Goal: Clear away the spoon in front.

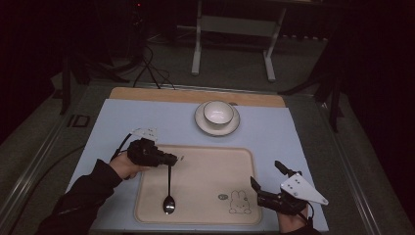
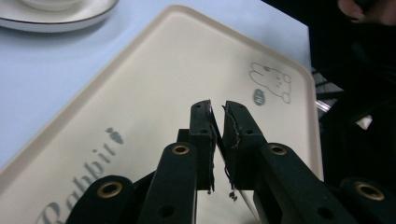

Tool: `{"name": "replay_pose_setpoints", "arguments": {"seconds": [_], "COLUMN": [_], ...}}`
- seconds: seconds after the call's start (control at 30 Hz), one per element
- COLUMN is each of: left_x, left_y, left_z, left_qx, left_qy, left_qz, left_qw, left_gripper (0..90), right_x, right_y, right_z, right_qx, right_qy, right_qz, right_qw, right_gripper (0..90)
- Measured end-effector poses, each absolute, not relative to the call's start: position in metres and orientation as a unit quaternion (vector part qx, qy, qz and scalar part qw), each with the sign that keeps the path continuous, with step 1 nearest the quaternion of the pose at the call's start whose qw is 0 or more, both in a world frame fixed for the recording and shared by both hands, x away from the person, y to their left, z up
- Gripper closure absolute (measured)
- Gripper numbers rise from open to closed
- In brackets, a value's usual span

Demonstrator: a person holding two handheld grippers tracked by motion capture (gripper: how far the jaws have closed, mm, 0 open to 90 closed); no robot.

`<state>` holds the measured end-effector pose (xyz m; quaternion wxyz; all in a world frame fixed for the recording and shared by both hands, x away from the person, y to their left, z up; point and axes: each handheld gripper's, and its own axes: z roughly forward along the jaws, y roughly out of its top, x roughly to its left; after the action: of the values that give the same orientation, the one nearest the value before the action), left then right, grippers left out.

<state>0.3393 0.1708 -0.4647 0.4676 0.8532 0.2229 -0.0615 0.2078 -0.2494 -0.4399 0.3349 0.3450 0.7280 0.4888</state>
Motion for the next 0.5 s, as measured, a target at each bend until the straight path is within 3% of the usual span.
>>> {"name": "replay_pose_setpoints", "arguments": {"seconds": [0.5], "left_x": [0.351], "left_y": [0.174], "left_z": [-0.491], "left_qx": [0.837], "left_qy": [0.272], "left_qz": [-0.048], "left_qw": [0.472], "left_gripper": [78.3], "right_x": [0.208], "right_y": [-0.249], "right_z": [-0.440], "right_qx": [0.344], "right_qy": [0.729], "right_qz": [0.488], "right_qw": [0.333], "right_gripper": [11.4]}}
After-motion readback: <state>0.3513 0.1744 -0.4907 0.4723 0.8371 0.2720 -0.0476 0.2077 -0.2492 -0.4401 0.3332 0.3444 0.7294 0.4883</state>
